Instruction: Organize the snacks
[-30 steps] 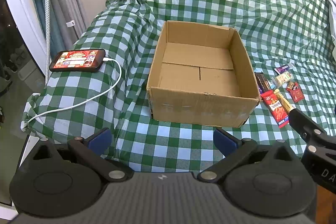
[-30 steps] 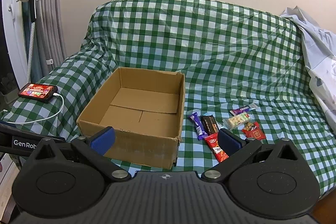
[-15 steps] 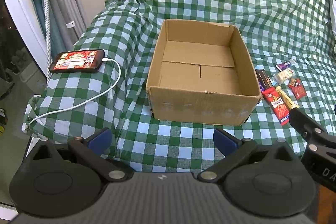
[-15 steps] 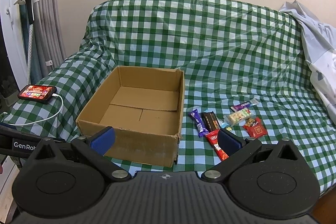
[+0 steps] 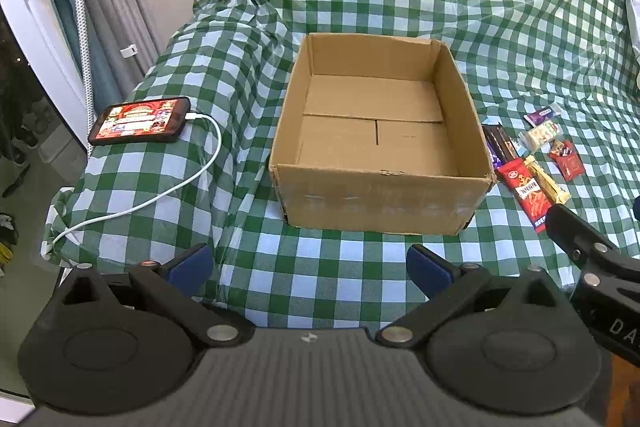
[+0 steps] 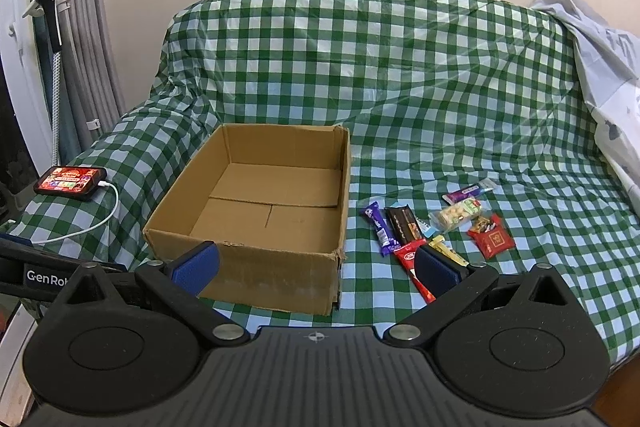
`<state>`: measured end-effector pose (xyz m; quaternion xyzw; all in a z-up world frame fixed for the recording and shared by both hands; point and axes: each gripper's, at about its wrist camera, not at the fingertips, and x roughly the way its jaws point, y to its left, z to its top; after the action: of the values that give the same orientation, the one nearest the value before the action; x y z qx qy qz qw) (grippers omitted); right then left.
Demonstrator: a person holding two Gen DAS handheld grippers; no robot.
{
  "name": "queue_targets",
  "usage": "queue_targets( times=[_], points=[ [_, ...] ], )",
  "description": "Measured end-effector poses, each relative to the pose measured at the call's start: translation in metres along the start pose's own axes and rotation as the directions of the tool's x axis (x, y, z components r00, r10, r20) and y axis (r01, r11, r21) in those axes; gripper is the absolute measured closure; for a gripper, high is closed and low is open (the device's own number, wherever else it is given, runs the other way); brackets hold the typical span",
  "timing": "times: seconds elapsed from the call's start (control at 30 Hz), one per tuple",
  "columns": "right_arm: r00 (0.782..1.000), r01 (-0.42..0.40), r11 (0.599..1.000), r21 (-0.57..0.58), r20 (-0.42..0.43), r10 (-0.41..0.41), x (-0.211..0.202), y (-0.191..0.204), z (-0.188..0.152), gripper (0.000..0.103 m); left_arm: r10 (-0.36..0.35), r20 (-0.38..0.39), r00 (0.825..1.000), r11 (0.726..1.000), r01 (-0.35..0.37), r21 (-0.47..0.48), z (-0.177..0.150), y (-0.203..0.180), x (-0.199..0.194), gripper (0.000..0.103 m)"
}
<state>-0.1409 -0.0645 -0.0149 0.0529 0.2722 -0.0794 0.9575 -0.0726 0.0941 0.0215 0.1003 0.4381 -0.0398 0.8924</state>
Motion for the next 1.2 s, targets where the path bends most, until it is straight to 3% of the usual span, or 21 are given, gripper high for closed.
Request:
queue_targets(
  times=[0.23,0.37,0.53,0.67,0.8,0.93,1.07,1.2],
  points=[
    [1.000,0.015,1.000,0.022,0.018,-0.015,0.006,-0.026,-0.009,0.000,-0.050,-0.048,0.998,0.999,0.050,0.016,0.002,-0.025,0.014,0.000],
    [0.996,0.090,0.993,0.078,0.016,-0.092,0.015,-0.067,-0.018,0.000,-0.086,-0.134,0.987,0.995,0.091,0.030,0.005,-0.056,0.035,0.000],
    [0.976,0.215,0.967,0.139,-0.053,-0.210,0.033,-0.136,-0.029,0.000,-0.178,-0.242,0.954,0.980,0.195,0.047,0.012,-0.110,0.065,0.000],
    [0.963,0.266,0.945,0.192,-0.103,-0.250,0.057,-0.194,-0.035,0.000,-0.202,-0.304,0.931,0.974,0.224,0.041,0.017,-0.159,0.094,0.000],
    [0.961,0.243,0.952,0.185,-0.176,-0.211,0.113,-0.239,-0.040,0.000,-0.155,-0.344,0.926,0.982,0.183,0.052,0.019,-0.197,0.126,0.000],
    [0.950,0.183,0.971,0.154,-0.281,-0.135,0.191,-0.268,-0.049,0.000,-0.113,-0.398,0.910,0.988,0.146,0.053,0.018,-0.213,0.152,0.000],
    [0.936,0.125,0.981,0.147,-0.347,-0.067,0.262,-0.280,-0.053,0.000,-0.073,-0.424,0.902,0.991,0.112,0.067,0.023,-0.224,0.170,0.000],
    [0.927,0.076,0.992,0.098,-0.372,-0.034,0.308,-0.277,-0.053,0.004,-0.081,-0.452,0.888,0.989,0.127,0.073,0.030,-0.240,0.186,0.000]
  ],
)
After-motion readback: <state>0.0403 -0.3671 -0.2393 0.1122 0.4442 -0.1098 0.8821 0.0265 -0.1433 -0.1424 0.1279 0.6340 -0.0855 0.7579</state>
